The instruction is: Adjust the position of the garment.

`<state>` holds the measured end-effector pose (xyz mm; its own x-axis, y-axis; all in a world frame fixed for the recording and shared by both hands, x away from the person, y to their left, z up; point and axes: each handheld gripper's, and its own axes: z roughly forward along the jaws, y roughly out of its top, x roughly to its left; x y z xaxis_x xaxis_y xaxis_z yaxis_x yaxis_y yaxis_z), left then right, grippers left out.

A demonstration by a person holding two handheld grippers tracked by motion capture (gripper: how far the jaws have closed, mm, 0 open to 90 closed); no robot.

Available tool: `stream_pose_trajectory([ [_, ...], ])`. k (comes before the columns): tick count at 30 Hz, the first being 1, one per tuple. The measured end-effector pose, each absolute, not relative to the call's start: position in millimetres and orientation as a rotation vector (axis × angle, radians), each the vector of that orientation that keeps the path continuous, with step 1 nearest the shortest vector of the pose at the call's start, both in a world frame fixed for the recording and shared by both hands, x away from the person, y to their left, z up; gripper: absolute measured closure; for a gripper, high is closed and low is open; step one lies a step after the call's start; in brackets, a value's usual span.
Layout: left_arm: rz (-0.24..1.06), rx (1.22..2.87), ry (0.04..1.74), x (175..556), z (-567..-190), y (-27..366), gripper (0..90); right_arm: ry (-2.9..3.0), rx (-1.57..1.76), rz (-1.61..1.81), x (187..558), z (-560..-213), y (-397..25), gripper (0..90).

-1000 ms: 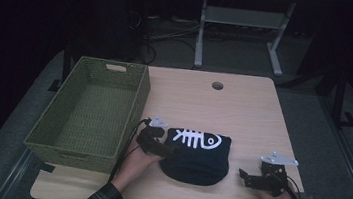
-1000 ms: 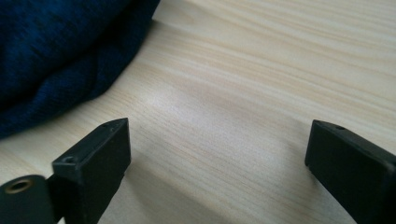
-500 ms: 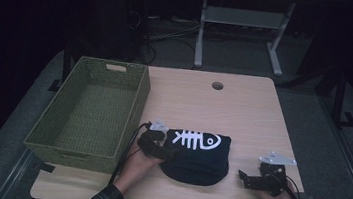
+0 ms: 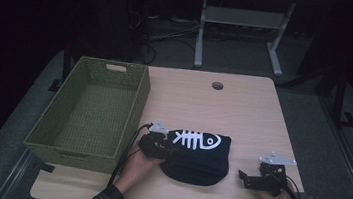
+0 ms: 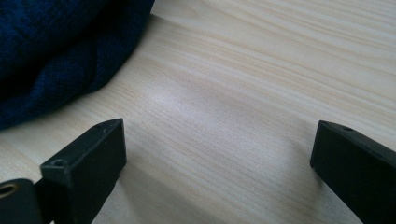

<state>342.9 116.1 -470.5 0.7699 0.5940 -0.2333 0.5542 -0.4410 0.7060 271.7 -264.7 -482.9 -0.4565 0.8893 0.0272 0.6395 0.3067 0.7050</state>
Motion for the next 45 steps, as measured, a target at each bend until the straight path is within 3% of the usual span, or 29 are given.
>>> stream_pose_trajectory([
  [5,0.05,2.146,0.856,343.0,-469.1,115.0,64.9,2.211,1.368,0.935,271.7,-483.0,-264.6,3.2],
  [13,0.079,2.174,0.829,342.9,-463.8,113.8,68.8,2.212,1.368,0.934,271.7,-482.9,-264.7,3.2],
  [45,0.087,2.116,0.73,329.9,-393.7,109.7,71.6,2.213,1.369,0.935,271.7,-482.8,-264.6,3.2],
])
